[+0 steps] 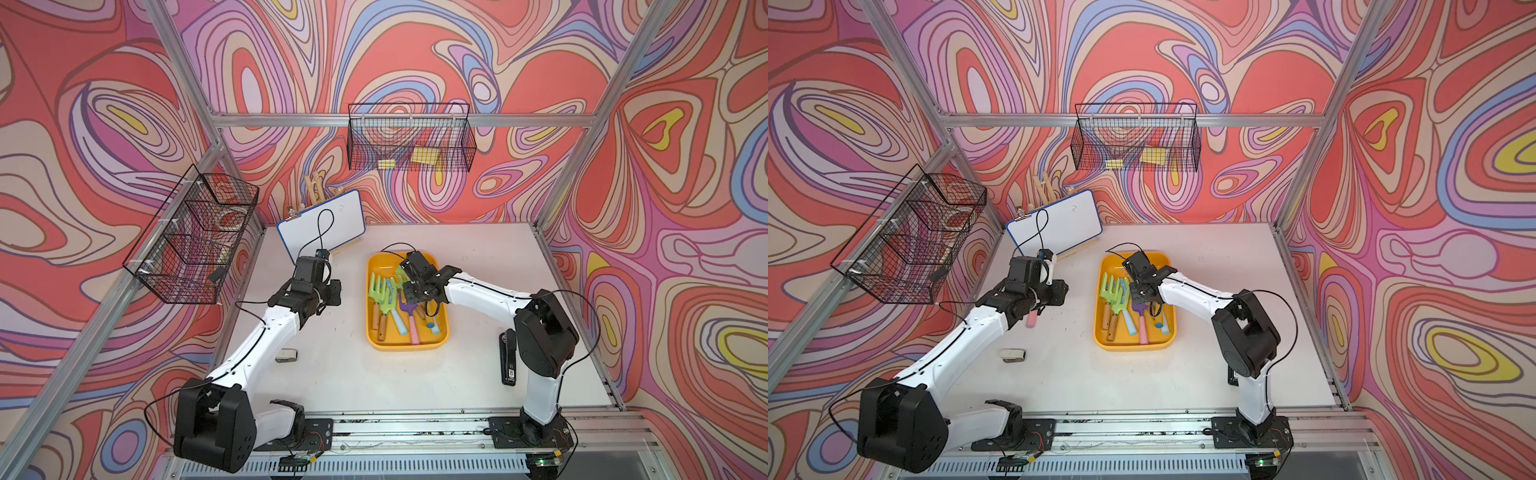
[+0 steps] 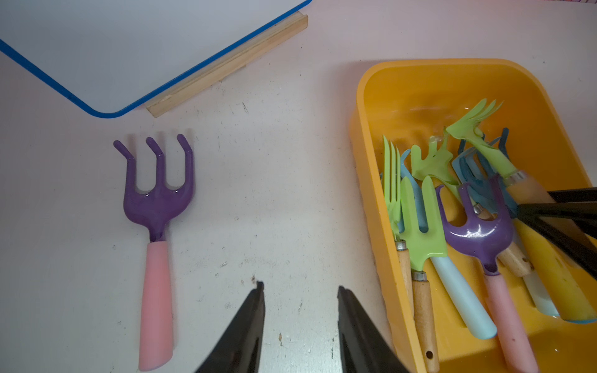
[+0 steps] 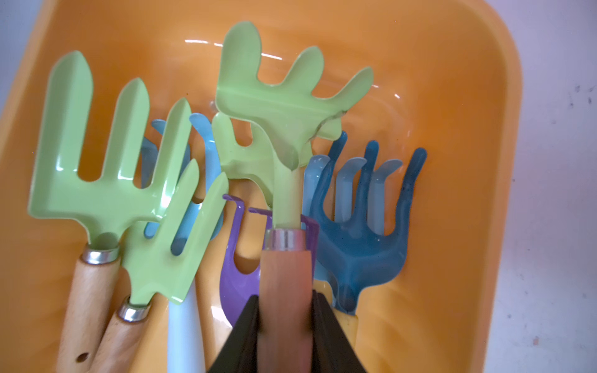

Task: Take the hand rake out of the storage box
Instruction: Pick up the rake from the storage box, then place the rake at the center of the board.

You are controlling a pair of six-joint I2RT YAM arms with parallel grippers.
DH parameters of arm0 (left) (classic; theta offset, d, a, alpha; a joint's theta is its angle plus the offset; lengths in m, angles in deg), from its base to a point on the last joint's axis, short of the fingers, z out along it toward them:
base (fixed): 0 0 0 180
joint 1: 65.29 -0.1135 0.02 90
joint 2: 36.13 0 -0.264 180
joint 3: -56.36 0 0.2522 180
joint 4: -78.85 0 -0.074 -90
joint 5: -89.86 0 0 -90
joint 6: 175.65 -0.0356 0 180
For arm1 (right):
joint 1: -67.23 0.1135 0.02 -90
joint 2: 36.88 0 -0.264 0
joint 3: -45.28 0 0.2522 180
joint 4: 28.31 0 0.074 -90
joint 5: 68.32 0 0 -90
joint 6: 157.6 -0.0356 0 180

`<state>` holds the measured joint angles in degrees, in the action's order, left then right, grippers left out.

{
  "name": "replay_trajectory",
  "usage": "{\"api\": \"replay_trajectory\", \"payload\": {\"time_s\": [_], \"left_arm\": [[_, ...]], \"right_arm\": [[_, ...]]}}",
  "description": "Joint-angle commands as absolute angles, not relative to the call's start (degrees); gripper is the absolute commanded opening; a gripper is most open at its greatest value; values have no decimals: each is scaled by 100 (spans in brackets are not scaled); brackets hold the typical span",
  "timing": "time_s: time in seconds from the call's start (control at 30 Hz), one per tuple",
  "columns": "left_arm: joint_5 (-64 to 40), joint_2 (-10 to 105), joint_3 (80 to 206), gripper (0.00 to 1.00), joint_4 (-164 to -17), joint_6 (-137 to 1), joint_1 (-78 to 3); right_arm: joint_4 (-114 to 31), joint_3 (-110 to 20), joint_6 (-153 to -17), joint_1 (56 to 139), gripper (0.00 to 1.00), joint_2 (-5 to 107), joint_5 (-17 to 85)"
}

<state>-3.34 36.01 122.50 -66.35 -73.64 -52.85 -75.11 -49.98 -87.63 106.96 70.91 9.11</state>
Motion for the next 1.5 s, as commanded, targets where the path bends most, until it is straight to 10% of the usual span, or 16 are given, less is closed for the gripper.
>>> {"api": "replay_trajectory", "payload": {"time_s": [0.0,0.9,1.47], "left_arm": [[-312,3622,12338,42,-6585,-7417,-5255],[-307,3595,12327,42,-6550,-7413,-5255],[-363,3560,12332,42,-6576,-7405,-5255]], "right_arm": [[-7400,-4853,-8685,10714,28,6663,930],[-7864,-4115,-8150,10681,28,5274,-791],[-7864,-3583,-8080,9079,28,5000,-515]]}}
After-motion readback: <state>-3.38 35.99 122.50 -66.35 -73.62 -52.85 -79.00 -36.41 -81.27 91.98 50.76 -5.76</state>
